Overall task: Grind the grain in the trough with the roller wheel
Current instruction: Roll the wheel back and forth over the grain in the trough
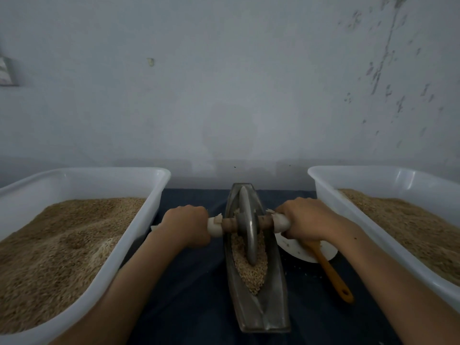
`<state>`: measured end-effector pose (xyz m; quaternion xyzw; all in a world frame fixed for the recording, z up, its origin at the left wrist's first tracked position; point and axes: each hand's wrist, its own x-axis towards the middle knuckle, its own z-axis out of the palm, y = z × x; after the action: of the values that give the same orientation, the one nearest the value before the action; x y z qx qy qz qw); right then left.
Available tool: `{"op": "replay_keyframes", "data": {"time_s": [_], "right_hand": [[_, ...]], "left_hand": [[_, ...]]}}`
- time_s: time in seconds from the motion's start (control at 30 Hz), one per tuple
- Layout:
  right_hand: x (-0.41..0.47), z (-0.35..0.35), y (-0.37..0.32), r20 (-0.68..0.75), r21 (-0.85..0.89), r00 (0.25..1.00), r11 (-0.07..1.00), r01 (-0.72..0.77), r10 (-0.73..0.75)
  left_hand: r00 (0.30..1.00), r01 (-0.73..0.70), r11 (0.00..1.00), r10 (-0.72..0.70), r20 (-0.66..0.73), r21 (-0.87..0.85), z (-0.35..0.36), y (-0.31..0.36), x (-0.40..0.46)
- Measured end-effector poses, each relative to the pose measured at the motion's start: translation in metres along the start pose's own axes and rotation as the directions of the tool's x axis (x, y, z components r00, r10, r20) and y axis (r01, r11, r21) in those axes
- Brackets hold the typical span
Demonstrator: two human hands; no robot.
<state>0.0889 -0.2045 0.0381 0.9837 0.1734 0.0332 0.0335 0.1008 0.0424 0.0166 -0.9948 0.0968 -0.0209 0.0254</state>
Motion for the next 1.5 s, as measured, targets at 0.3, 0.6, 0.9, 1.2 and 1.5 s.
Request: {"op": "replay_keyframes", "data": {"time_s": [0.3,0.6,0.9,1.2,1.5], "right_hand": [[0.008,0.021,-0.003,-0.356,-0.107,0.934,0.993,-0.041,0.0],[0.006,0.014,0.003,-0.214,-0.048,0.977,0.999,-0.015,0.004],[0.001,0.007,0.001,-0.033,0.02,0.999,1.0,-0.001,0.002],[0.009,0.027,0.0,-0.411,-0.106,0.911,0.994,-0.032,-0.015],[-0.001,-0.003,0.001,0.035,-0.013,0.999,1.0,0.024,-0.024]], "left_hand": [[0.964,0.009,0.999,-0.019,-0.264,-0.038,0.012,0.0,-0.001],[0.983,0.01,1.0,-0.007,-0.185,0.011,0.006,0.002,-0.004],[0.995,0.001,0.999,0.002,-0.095,0.035,-0.001,0.002,-0.002],[0.936,-0.014,0.999,-0.004,-0.351,-0.051,0.016,-0.001,-0.002],[0.999,-0.016,0.999,0.018,0.05,-0.028,0.001,-0.005,0.002]]}}
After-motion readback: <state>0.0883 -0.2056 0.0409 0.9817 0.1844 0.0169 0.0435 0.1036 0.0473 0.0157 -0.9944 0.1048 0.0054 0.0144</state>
